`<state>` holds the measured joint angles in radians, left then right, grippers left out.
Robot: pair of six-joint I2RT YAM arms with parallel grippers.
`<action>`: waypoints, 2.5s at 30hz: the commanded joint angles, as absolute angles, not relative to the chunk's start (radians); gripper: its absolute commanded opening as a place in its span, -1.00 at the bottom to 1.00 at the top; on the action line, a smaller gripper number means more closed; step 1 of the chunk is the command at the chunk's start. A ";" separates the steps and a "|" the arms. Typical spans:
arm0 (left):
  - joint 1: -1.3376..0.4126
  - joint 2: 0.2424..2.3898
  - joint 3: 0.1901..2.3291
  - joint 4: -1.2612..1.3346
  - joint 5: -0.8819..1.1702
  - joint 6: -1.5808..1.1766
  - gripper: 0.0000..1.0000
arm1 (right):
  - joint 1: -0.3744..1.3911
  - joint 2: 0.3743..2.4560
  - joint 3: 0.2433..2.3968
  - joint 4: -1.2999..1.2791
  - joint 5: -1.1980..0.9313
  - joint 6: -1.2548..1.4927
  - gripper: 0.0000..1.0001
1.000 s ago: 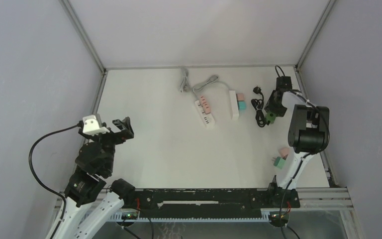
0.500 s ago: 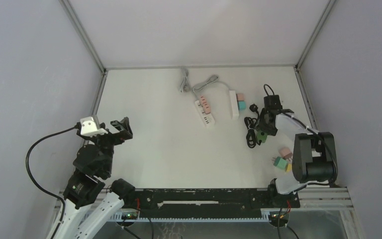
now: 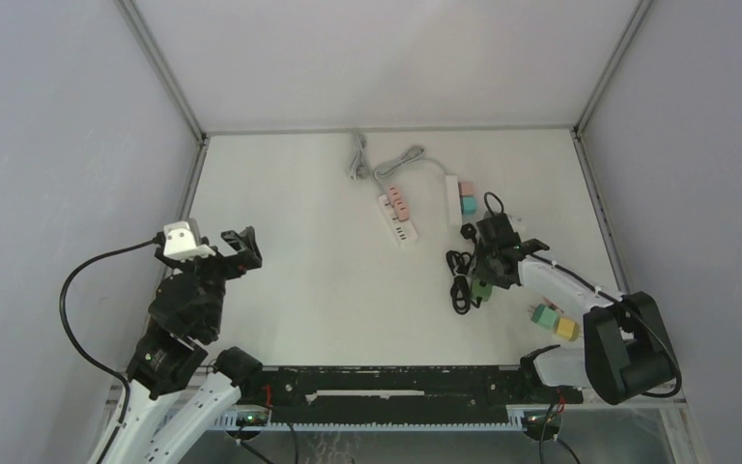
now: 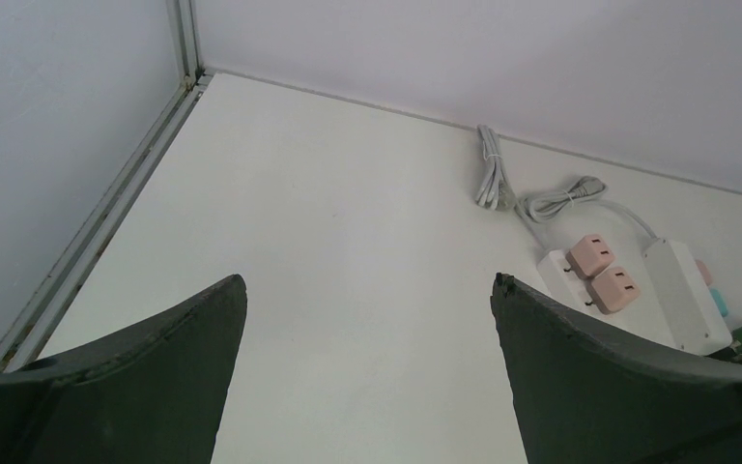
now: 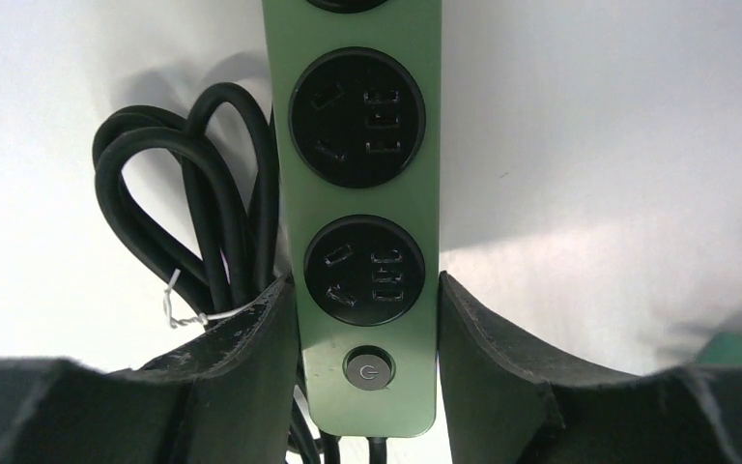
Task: Insert the plug
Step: Move the socket to the center of the board.
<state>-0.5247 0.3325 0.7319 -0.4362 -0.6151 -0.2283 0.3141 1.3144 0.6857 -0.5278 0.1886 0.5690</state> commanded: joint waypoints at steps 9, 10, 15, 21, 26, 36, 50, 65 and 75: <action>-0.515 0.341 0.707 -0.421 -0.594 -0.229 1.00 | 0.768 1.296 0.677 -0.518 0.330 0.952 -0.40; -0.515 0.339 0.707 -0.421 -0.593 -0.230 1.00 | 0.805 1.305 0.677 -0.512 0.337 0.978 -0.41; -0.515 0.342 0.707 -0.422 -0.589 -0.231 1.00 | 0.950 1.377 0.718 -0.483 0.364 1.052 -0.44; -0.514 0.342 0.707 -0.422 -0.594 -0.230 1.00 | 1.067 1.505 0.846 -0.469 0.374 1.022 -0.46; -0.515 0.341 0.706 -0.423 -0.595 -0.230 1.00 | 1.124 1.576 0.937 -0.454 0.370 0.967 -0.50; -0.514 0.341 0.706 -0.423 -0.604 -0.229 1.00 | 1.162 1.639 1.017 -0.373 0.299 0.822 -0.53; -0.514 0.365 0.704 -0.423 -0.605 -0.227 1.00 | 1.045 1.613 0.994 -0.455 0.313 0.585 -0.50; -0.512 0.382 0.704 -0.423 -0.573 -0.231 1.00 | 1.017 1.534 0.934 -0.477 0.241 0.558 0.23; -0.512 0.353 0.707 -0.423 -0.561 -0.230 1.00 | 0.992 1.426 0.934 -0.576 0.259 0.592 0.74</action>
